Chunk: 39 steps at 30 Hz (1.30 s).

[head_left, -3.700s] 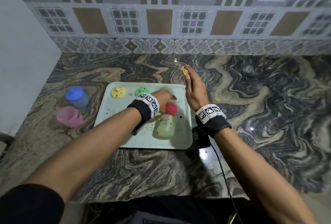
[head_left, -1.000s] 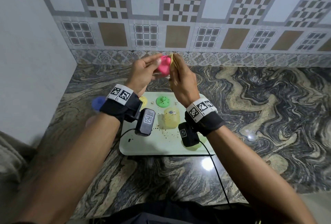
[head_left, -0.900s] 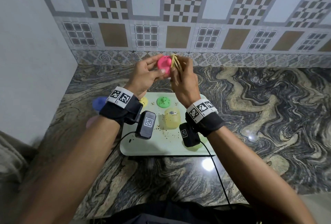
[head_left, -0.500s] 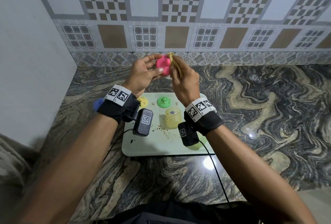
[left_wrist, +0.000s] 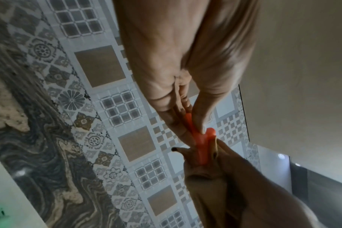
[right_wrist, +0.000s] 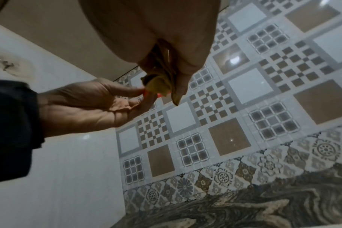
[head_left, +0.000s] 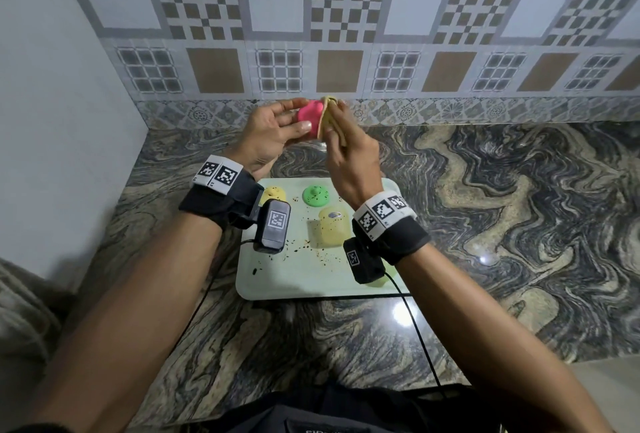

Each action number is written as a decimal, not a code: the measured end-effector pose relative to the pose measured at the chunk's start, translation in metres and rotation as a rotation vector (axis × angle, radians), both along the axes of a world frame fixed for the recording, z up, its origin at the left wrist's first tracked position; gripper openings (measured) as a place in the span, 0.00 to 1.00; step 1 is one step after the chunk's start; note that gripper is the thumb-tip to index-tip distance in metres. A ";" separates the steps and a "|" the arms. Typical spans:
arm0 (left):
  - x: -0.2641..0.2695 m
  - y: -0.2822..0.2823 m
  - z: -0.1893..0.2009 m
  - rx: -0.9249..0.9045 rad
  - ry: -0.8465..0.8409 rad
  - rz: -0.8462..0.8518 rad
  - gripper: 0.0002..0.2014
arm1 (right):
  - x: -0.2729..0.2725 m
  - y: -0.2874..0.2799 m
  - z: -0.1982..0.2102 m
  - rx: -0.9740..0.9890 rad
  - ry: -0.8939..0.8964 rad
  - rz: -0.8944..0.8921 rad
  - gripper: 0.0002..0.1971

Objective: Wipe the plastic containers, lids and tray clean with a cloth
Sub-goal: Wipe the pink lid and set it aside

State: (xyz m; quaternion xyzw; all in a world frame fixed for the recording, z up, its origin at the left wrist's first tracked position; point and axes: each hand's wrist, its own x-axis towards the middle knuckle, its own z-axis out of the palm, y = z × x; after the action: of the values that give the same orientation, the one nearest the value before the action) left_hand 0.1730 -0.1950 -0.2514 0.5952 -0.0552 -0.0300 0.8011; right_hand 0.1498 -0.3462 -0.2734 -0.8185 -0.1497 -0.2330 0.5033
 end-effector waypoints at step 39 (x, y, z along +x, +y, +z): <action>0.005 0.000 0.012 0.037 -0.029 -0.054 0.13 | 0.016 -0.023 0.007 -0.233 -0.175 0.037 0.17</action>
State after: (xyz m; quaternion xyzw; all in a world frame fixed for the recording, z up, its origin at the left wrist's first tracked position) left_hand 0.1781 -0.1949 -0.2396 0.6085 -0.0824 -0.0441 0.7881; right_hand 0.1654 -0.3688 -0.2662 -0.8450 -0.2340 -0.2753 0.3943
